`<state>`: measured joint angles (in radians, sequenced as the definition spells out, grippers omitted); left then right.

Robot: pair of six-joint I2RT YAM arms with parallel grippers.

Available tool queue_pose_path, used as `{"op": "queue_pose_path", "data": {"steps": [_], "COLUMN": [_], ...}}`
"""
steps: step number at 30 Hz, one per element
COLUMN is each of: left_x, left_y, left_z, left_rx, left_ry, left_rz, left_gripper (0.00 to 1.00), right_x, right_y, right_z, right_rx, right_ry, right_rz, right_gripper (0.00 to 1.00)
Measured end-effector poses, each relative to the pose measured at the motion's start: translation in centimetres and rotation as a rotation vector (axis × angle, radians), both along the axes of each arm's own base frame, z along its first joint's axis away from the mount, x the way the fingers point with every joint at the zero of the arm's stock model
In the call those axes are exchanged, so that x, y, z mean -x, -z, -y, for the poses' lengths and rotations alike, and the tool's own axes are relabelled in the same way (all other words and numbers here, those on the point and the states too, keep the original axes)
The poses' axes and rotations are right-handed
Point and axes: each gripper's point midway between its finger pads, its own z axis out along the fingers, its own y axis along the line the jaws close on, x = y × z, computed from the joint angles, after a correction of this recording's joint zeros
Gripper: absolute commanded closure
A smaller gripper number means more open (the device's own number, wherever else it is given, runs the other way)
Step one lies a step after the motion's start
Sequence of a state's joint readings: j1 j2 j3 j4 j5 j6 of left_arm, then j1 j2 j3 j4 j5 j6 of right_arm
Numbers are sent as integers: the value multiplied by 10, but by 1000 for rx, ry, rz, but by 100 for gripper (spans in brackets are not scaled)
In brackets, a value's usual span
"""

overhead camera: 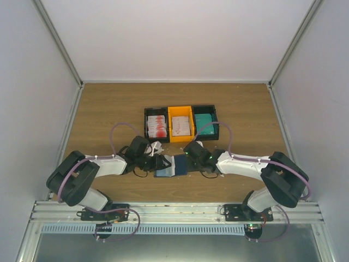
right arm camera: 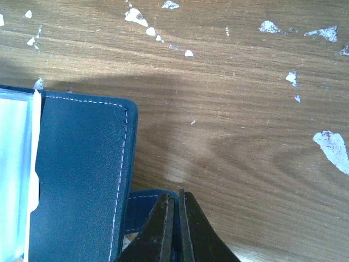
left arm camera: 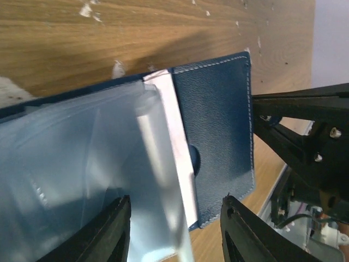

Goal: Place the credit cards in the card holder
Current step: Turn over the card slot in the card holder.

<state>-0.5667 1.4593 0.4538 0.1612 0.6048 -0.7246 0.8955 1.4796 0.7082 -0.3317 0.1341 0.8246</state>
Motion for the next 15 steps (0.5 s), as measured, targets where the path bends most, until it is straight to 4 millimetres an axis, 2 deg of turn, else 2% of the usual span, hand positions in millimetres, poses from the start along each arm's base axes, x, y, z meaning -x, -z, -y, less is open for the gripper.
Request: {"op": "queue_pose_path", "data": {"steps": [8, 11, 15], "left_x": [3, 2, 1], "left_y": [-11, -15, -10], "left_z": [19, 25, 30], "left_rx": [66, 83, 79], "left_ry": [73, 91, 104], "left_rz": [-3, 10, -1], "left_gripper": [53, 53, 54], "right_x": [0, 0, -4], "right_y": [-1, -9, -25], "right_z": [2, 2, 1], "right_rx": [-10, -31, -70], "right_ry": [5, 6, 17], "right_rz": [5, 23, 64], "right_gripper": [77, 71, 62]}}
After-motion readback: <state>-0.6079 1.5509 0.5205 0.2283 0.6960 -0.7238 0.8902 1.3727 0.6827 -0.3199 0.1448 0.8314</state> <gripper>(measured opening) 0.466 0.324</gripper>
